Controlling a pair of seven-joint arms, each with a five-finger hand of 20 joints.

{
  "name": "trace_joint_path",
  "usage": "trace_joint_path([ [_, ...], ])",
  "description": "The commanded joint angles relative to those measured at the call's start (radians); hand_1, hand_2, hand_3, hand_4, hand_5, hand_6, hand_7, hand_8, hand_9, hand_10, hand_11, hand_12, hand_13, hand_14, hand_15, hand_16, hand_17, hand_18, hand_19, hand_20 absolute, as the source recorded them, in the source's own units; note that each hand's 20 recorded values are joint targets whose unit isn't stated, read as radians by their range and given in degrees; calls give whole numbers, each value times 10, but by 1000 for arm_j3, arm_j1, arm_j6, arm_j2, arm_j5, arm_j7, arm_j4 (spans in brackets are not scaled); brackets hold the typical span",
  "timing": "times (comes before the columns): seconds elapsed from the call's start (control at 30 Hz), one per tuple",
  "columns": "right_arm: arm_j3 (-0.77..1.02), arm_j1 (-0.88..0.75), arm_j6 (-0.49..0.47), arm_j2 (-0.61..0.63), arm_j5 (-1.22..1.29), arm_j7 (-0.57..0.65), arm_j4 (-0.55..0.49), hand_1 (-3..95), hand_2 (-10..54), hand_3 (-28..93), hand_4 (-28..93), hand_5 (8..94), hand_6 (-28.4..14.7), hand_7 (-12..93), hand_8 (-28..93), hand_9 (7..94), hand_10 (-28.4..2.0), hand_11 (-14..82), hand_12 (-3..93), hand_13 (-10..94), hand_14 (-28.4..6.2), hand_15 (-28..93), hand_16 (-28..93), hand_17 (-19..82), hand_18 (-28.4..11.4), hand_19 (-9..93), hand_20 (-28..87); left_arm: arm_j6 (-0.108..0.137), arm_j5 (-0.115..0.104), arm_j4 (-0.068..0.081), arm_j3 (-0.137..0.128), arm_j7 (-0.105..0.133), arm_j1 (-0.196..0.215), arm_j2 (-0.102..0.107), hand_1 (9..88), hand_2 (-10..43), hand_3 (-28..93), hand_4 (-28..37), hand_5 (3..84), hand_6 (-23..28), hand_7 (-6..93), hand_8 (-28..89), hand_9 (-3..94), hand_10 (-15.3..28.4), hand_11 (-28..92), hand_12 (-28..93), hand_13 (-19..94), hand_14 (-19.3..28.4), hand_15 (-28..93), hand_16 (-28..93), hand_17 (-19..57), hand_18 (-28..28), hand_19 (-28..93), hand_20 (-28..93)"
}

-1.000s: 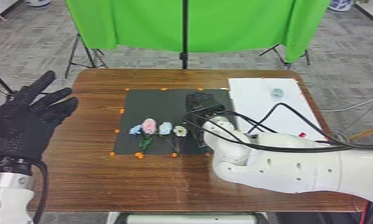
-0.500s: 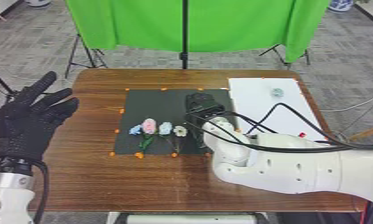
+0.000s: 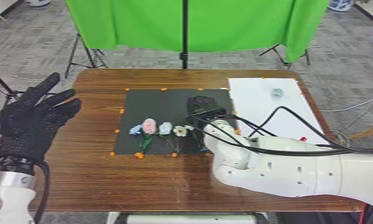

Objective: Arrange flowers

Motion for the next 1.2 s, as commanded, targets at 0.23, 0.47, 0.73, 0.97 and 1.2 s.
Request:
trace_joint_path([
  [0.23, -33, 50, 114, -4, -39, 8, -3, 350, -50, 758, -282, 687, 7, 158, -126, 899, -99, 280, 175, 857, -52, 576, 185, 388, -192, 902, 26, 8, 2, -1, 1, 12, 24, -10, 216, 82, 782, -281, 306, 70, 160, -104, 296, 204, 335, 95, 216, 275, 621, -138, -72, 242, 580, 248],
  [0.47, -22, 77, 148, -2, -57, 16, 7, 345, -43, 762, -281, 699, 16, 159, -128, 913, -100, 278, 175, 869, -52, 573, 187, 398, -194, 907, 21, 17, -1, -9, 0, 33, 38, -12, 216, 84, 779, -281, 304, 69, 163, -106, 296, 201, 338, 94, 218, 274, 621, -139, -71, 244, 583, 248],
  [0.73, 67, 135, 94, 101, 89, 12, 40, 326, -28, 772, -265, 652, -3, 154, -124, 846, -116, 271, 174, 825, -67, 569, 185, 379, -195, 884, 0, 30, 1, -20, -6, 41, 61, -19, 217, 88, 773, -281, 302, 68, 168, -108, 305, 203, 340, 94, 231, 279, 621, -135, -70, 250, 587, 250],
  [0.97, 32, 214, 79, 168, 156, -8, 116, 286, -24, 789, -253, 491, -51, 139, -115, 600, -181, 212, 132, 675, -115, 612, 130, 347, -214, 865, -31, 33, -5, -18, 6, 59, 57, -11, 217, 91, 768, -281, 303, 68, 171, -110, 315, 207, 335, 99, 241, 283, 618, -130, -70, 256, 591, 252],
  [1.2, 23, 233, -56, 170, 233, -66, 228, 274, -28, 804, -258, 441, -36, 136, -118, 468, -165, 120, 120, 621, -121, 613, 103, 337, -199, 874, -48, 40, -12, -23, 3, 75, 70, -4, 216, 91, 770, -282, 305, 68, 171, -111, 320, 210, 331, 102, 248, 284, 617, -128, -70, 258, 592, 252],
])
